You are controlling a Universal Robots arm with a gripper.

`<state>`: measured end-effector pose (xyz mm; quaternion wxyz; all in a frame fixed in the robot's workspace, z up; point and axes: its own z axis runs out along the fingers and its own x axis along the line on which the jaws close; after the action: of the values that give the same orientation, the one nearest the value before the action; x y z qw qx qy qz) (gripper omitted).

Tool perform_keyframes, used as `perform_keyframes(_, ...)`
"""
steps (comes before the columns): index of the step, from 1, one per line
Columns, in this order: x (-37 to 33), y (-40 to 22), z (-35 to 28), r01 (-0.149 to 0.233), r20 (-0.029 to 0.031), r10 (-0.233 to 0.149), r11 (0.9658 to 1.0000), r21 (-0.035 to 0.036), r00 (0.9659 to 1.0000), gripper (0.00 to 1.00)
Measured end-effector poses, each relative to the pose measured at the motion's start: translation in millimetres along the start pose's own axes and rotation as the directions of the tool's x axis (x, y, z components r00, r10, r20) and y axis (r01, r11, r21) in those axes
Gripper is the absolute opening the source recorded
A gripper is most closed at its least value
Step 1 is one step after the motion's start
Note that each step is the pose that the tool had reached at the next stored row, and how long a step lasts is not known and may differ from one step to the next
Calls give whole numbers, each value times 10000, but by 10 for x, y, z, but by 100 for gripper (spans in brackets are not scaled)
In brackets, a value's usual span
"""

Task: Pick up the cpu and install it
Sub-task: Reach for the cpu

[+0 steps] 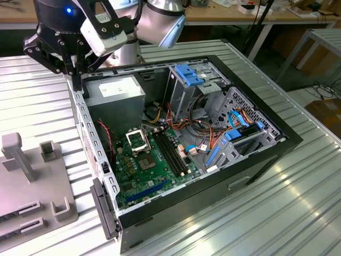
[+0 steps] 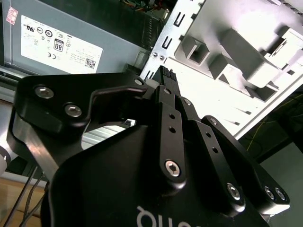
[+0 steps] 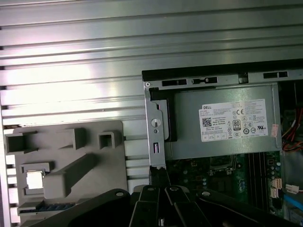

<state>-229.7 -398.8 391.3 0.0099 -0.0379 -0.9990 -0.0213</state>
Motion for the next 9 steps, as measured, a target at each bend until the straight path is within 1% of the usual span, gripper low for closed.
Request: perform_keyframes(9, 38, -3, 1, 0, -12, 0, 10000, 1, 10000, 11)
